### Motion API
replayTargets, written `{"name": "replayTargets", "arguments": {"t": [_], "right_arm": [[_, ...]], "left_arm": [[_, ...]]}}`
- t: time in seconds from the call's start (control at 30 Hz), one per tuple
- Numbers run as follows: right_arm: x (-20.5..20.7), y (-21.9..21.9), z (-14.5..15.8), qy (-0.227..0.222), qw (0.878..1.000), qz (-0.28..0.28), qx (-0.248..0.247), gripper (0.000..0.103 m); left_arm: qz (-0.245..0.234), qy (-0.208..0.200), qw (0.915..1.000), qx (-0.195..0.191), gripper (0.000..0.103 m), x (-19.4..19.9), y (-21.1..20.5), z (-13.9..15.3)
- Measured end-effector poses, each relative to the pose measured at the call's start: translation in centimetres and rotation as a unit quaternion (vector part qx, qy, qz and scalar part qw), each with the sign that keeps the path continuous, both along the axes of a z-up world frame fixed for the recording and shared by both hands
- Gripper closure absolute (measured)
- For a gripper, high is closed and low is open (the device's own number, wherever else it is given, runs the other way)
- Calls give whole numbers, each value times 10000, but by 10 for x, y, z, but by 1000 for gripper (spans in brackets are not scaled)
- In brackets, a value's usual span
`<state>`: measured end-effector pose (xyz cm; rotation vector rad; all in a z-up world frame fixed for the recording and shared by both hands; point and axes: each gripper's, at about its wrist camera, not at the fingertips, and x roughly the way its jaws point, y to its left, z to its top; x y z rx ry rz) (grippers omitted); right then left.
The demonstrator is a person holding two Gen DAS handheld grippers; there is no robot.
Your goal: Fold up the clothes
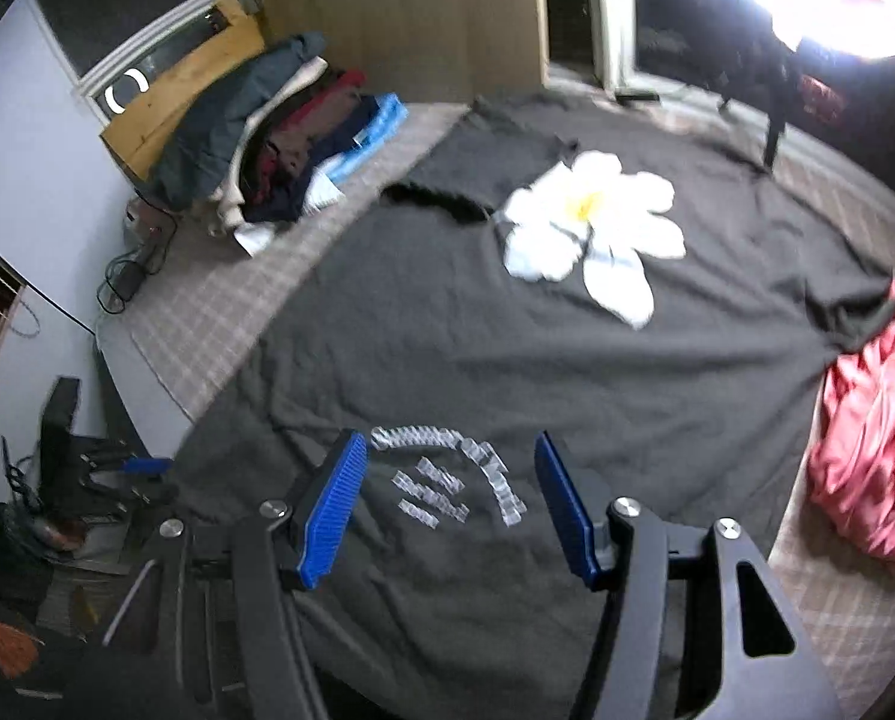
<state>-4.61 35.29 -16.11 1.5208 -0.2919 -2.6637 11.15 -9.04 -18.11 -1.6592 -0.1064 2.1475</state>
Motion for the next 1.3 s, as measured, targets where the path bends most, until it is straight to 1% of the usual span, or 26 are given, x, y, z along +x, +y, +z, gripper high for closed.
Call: {"name": "replayTargets", "arguments": {"t": [0.03,0.07,0.1,0.13,0.2,0.27,0.3,0.37,0.4,0.47,0.57,0.6,0.73,0.87,0.93,0.97,1.0,1.03,1.07,1.1,1.23,1.3], "right_arm": [[-11,-5,9,69,9999,87,120,45],[-24,-8,16,125,9996,161,186,45],[-41,-9,22,164,9996,207,137,45],[-58,-9,28,202,9995,251,76,45],[-95,-6,33,260,9994,178,-141,45],[-147,-11,37,304,9991,100,-278,45],[-178,-16,33,288,9993,63,-227,45],[-240,-28,21,182,9998,-29,-125,45],[-260,-36,14,94,9999,-56,-118,45],[-310,-48,-14,-180,9997,-127,-106,45],[-367,-58,-61,-696,9970,-328,-10,45],[-376,-60,-72,-822,9958,-394,47,45],[-397,-66,-107,-1248,9898,-636,253,45],[-400,-77,-111,-1287,9880,-488,695,45],[-396,-82,-111,-1262,9877,-348,858,48],[-394,-83,-110,-1259,9864,-298,1012,59],[-391,-84,-109,-1258,9848,-251,1175,76],[-387,-78,-108,-1245,9866,-251,1019,84],[-383,-71,-106,-1231,9886,-256,823,94],[-379,-64,-105,-1216,9903,-262,625,97],[-352,-35,-86,-934,9948,-411,3,97],[-329,-19,-70,-684,9955,-559,-345,97]], "left_arm": [[44,-13,9999,126,98,0,-2,1],[89,-27,9996,252,98,0,-4,1],[100,26,9991,400,99,1,-6,5],[95,113,9983,558,99,3,-7,11],[88,271,9970,725,99,4,-4,23],[87,395,9954,864,99,5,0,34],[124,401,9948,933,99,3,3,37],[208,392,9935,1044,99,-2,10,41],[226,393,9932,1076,99,-4,15,42],[247,400,9931,1073,99,-5,23,46],[275,385,9930,1079,99,-4,30,48],[286,370,9931,1077,99,-4,32,47],[310,306,9933,1074,99,-7,36,42],[220,256,9938,1063,100,-10,40,39],[96,294,9937,1073,100,-8,45,43],[27,318,9937,1078,100,-7,47,45],[-41,341,9935,1084,100,-6,50,46],[-134,360,9936,1066,100,-5,53,49],[-222,364,9936,1049,100,-4,57,51],[-310,353,9934,1044,100,-2,61,53],[-731,333,9918,993,100,2,78,62],[-946,343,9899,999,100,6,89,67]]}}
